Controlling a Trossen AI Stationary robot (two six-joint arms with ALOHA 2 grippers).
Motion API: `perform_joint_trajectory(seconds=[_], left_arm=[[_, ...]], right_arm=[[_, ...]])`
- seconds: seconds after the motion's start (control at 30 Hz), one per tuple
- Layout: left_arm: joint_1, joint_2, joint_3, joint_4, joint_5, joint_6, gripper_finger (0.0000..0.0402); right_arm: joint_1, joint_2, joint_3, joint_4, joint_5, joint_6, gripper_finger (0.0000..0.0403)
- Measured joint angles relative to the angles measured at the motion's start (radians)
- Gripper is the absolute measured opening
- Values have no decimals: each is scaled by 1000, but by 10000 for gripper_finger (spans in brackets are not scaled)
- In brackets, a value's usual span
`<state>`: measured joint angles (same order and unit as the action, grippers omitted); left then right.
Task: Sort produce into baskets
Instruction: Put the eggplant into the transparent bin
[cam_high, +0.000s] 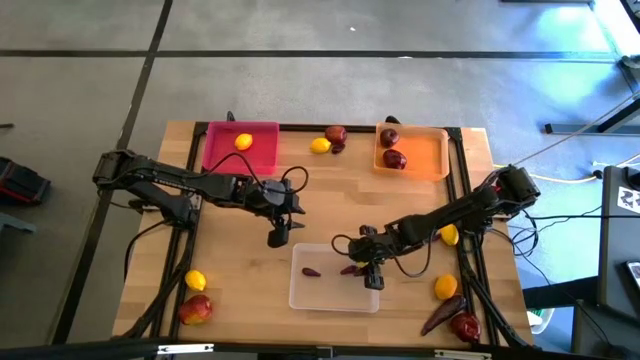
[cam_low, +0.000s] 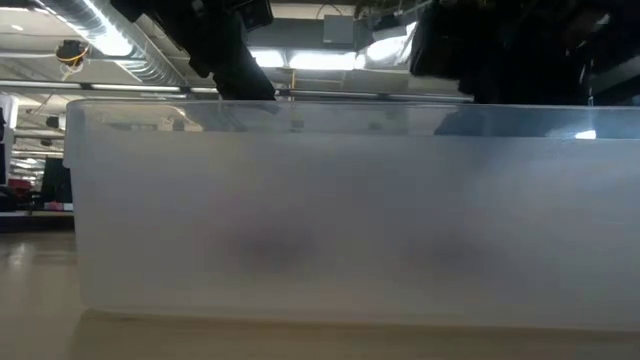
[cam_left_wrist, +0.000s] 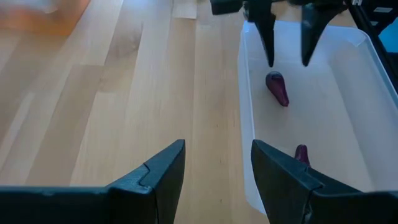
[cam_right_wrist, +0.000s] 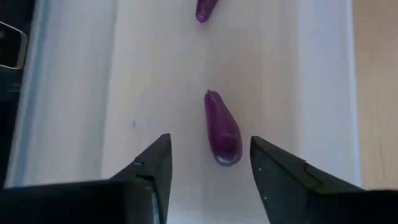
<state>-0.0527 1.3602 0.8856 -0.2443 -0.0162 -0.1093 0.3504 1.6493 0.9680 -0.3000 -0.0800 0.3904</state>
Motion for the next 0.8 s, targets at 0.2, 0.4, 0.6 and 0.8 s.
perform_joint_trajectory(seconds=[0.2, 0.4, 0.6, 0.8], left_arm=[[0, 0, 0, 0, 0, 0, 180], [0, 0, 0, 1, 0, 0, 180], [0, 0, 0, 1, 0, 1, 180], [0, 0, 0, 0, 0, 1, 180]], right_arm=[[3, -116, 0, -138, 18, 2, 195], [3, -247, 0, -294, 45, 31, 195], [3, -356, 0, -571, 133, 90, 195], [3, -405, 0, -812, 185, 145, 195]])
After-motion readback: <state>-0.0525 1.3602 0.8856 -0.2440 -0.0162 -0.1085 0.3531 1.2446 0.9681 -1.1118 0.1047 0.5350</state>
